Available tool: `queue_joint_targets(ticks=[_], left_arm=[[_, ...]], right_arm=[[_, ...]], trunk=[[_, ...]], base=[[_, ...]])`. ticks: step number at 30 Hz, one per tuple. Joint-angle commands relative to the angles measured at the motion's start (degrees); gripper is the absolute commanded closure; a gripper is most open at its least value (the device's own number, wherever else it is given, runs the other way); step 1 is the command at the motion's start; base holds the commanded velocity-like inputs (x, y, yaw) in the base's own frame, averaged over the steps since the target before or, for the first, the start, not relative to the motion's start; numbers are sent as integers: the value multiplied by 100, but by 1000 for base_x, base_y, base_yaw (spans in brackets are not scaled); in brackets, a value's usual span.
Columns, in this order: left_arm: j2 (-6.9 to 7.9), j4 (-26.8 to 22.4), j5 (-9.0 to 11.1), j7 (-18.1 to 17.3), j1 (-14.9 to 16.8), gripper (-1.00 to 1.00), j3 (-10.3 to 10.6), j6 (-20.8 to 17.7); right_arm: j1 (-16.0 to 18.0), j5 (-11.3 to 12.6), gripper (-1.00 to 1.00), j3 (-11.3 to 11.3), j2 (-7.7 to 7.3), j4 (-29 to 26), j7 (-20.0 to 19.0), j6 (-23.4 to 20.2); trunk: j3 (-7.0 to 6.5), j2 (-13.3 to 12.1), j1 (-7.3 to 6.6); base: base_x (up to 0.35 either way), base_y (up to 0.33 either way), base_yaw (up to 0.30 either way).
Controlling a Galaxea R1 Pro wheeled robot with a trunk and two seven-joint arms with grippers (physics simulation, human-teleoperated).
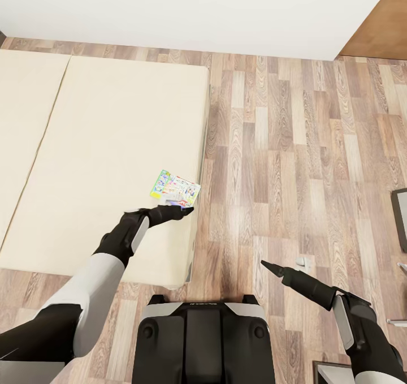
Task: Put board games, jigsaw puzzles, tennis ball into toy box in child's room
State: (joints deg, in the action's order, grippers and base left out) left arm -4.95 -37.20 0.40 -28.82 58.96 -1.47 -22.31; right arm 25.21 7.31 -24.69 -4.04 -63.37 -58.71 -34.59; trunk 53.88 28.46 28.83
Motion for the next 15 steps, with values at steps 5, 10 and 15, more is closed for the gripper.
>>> queue_joint_targets(ticks=[5, 10, 15], left_arm=[[-5, -7, 4, -11, 1, -100, -16, -46], [-5, -7, 4, -5, 8, -100, -18, -46], [-6, -7, 4, 4, 42, -100, -15, -60]], right_arm=[[2, 24, -100, -9, -4, 0, -118, -39], [2, 24, -100, -10, -60, 0, -147, -39], [-6, 33, -100, -116, -105, 3, -156, -39]], trunk=[[5, 7, 3], [5, 7, 3], [5, 7, 3]], base=[[0, 0, 0], [0, 0, 0], [0, 0, 0]])
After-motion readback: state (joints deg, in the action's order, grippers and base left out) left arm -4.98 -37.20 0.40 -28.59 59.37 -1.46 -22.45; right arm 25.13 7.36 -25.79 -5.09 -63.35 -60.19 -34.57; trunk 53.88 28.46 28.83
